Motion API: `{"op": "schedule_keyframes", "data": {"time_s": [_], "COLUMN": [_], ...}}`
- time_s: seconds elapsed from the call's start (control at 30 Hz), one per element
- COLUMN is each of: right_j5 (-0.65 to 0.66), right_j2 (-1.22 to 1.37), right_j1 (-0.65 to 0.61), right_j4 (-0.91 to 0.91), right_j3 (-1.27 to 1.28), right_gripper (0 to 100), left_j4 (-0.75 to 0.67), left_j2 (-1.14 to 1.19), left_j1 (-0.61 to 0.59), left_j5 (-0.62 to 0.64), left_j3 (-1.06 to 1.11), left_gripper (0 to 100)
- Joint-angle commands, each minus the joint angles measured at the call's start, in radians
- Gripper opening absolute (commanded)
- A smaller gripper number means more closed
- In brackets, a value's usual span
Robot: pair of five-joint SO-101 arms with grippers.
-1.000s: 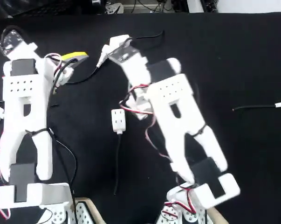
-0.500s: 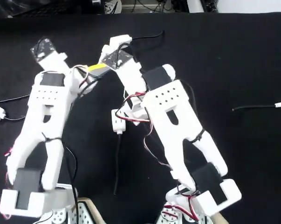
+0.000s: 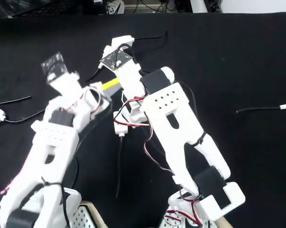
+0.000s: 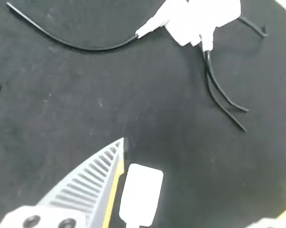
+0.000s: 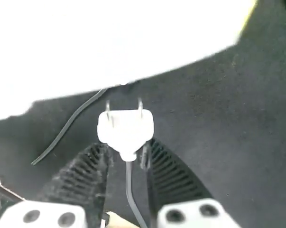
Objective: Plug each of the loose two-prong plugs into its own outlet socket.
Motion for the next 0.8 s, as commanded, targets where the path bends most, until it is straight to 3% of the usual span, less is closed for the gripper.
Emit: {"op": "schedule_keyframes", "data": {"time_s": [0.0,0.27,0.77], "right_j5": [-0.009,-0.044,-0.041], "right_j2": [-0.048,-0.045,-0.042], "right_j1": [-0.038,-0.083,-0.081], "right_j4": [-0.005,0.002,0.133], "right_j3": [-0.015,-0.084,-0.312], "right_gripper": [1.2,1.2,1.2], "left_j4": [-0.129,-0.204,-0.203], "left_j2": [-0.149,-0.230,-0.230], "left_j1": [0.019,0.021,0.019], "left_j5": [-0.051,-0.074,-0.075], "left_j3": [0.130,0.229,0.248], "left_gripper": [55,55,55]}}
